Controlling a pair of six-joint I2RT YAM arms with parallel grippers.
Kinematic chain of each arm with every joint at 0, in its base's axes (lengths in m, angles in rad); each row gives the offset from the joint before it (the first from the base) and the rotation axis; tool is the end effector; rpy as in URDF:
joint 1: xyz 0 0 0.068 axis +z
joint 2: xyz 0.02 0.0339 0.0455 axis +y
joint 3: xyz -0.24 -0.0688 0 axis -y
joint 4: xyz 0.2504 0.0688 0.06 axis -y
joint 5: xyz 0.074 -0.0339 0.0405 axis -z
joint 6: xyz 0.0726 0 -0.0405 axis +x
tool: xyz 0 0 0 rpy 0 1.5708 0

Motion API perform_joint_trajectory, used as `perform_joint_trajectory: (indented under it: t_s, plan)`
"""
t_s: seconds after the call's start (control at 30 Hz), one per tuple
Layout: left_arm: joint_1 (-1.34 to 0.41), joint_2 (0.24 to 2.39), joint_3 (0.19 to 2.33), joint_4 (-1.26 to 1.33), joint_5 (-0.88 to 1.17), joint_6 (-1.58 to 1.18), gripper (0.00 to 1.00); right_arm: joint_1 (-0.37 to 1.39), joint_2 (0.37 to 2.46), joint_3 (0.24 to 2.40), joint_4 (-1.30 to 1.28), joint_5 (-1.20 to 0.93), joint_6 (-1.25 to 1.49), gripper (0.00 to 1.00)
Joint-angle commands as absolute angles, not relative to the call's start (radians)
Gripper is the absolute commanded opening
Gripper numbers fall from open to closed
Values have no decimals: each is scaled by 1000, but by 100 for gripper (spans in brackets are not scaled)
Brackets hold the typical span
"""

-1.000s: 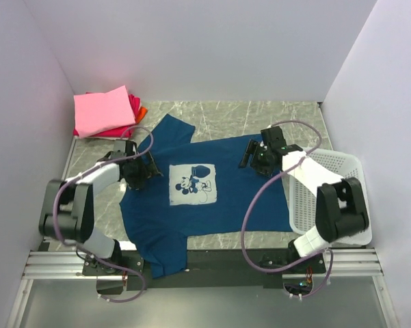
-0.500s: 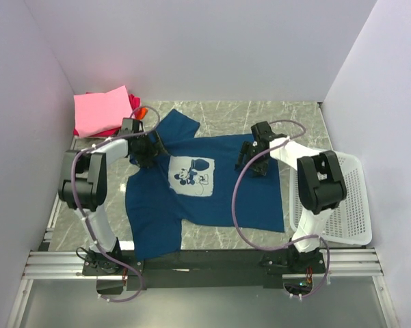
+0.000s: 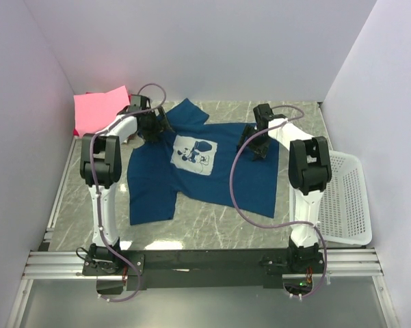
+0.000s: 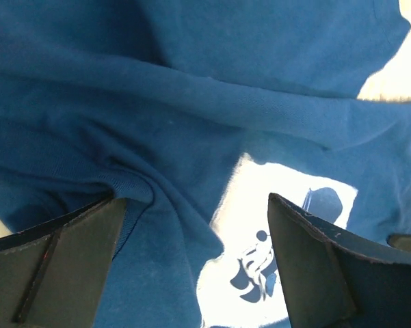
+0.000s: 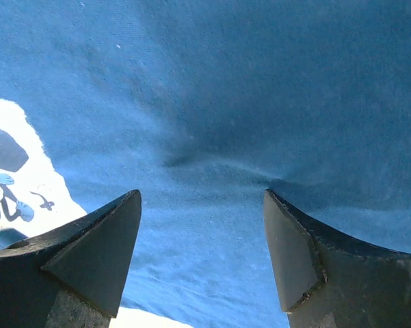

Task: Fold and stack the t-shirts
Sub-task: Flatten the tshirt out

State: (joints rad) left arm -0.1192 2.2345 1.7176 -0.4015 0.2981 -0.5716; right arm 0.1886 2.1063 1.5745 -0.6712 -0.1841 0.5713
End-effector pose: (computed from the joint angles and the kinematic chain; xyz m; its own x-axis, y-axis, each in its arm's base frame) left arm 0.4961 -0.0809 0.1170 -0.8208 -0.4225 -0.3843 -0.1823 0.8315 -0.5247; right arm 0.4307 0.0957 0.1090 -0.9056 0.3683 -0.2101 0.2862 0.8965 0.3381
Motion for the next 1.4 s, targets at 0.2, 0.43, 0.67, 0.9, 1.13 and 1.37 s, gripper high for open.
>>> perform_joint_trajectory:
  t_s: [0.2, 0.43, 0.67, 0.9, 1.13, 1.37]
  plan:
    - [-120, 2249, 1777, -453, 163, -497, 92, 130, 2201, 1747, -716, -187, 505, 79]
    - [-121, 1945, 1583, -334, 132, -491, 93, 130, 2119, 1749, -660, -259, 417, 79]
    - [-121, 1683, 1389, -412, 57, -520, 93, 149, 1921, 1625, -623, -268, 425, 79]
    - [-121, 1465, 1066, -505, -64, -627, 93, 233, 1804, 1444, -604, -252, 482, 79]
    - [-121, 1238, 835, -627, -147, -768, 87, 319, 1792, 1335, -569, -238, 567, 77]
    - [-156, 1068, 741, -736, -213, -854, 78, 357, 1789, 1324, -604, -209, 592, 76]
